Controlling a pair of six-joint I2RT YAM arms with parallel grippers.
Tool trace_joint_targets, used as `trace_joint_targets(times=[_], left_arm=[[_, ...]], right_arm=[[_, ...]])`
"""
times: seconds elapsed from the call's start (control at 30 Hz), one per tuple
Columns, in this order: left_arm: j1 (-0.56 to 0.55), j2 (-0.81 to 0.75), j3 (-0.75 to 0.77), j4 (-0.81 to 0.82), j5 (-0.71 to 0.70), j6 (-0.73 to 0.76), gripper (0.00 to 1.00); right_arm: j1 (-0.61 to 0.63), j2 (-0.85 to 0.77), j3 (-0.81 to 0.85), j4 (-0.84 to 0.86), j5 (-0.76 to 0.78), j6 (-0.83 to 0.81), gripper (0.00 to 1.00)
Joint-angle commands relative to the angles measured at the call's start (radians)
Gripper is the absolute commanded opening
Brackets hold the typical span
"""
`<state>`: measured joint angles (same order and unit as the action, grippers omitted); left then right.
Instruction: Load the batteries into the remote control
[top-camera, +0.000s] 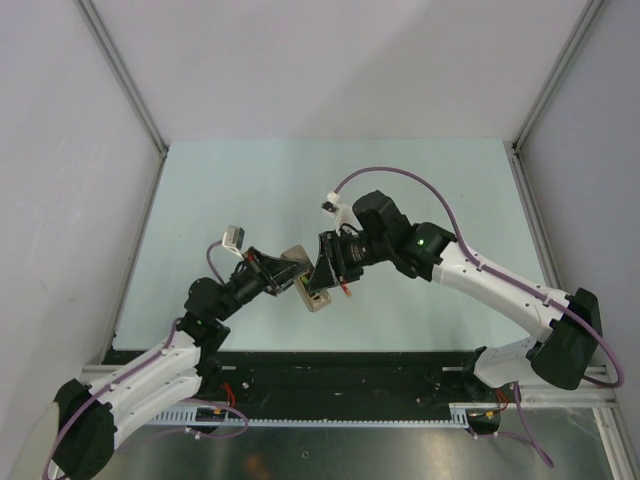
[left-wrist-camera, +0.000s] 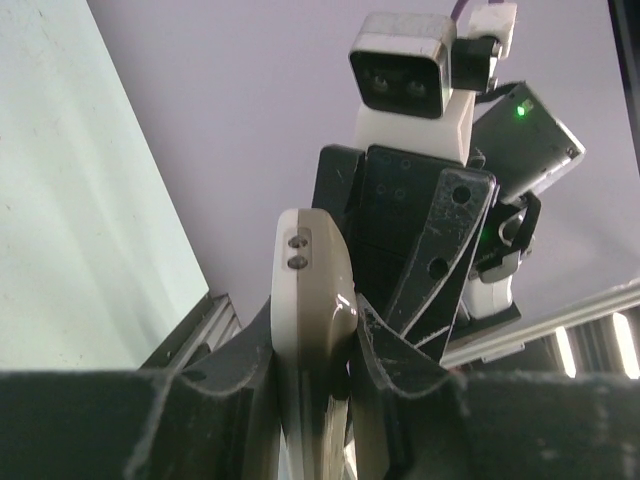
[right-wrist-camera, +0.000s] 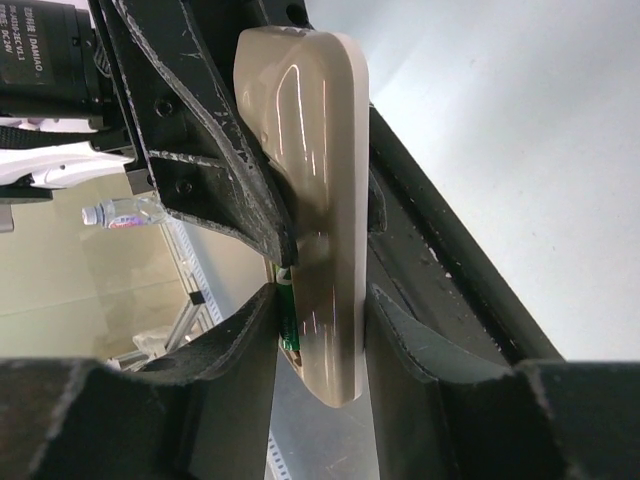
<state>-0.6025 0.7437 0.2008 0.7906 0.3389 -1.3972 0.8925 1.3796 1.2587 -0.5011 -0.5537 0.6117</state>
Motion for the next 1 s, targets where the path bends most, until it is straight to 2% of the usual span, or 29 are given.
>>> trace_joint_targets(times=[0.0,0.1,0.27,0.4,0.5,0.6,0.97], left_arm=[[0.006,-0.018,0.057,0.067,0.005,-0.013,0.00],[0.006,-0.021,0.057,0.068,0.003,-0.014,0.00],[0.006,-0.021,0.057,0.070,-0.003,-0.014,0.00],[0.006,-0.014,0.052,0.070,-0.018,-0.011,0.00],[0.006,0.005,0.049,0.070,-0.026,-0.005,0.00],[0.006,0.023,0.046,0.070,-0.029,-0.002,0.00],[0.004,0.049,0.034,0.059,-0.084,-0.016,0.00]], right_arm=[[0.011,0.013,-0.005,0.021,-0.037,-0.012,0.33],[0.011,0.016,-0.007,0.021,-0.037,-0.012,0.26],[0.020,0.016,-0.008,0.019,-0.026,-0.013,0.24],[0.025,0.007,-0.007,0.018,0.004,-0.003,0.52],[0.016,-0.007,-0.008,0.029,0.035,0.017,0.59],[0.003,-0.024,-0.005,0.033,0.064,0.031,0.62],[-0.024,-0.060,-0.005,0.042,0.092,0.049,0.63]])
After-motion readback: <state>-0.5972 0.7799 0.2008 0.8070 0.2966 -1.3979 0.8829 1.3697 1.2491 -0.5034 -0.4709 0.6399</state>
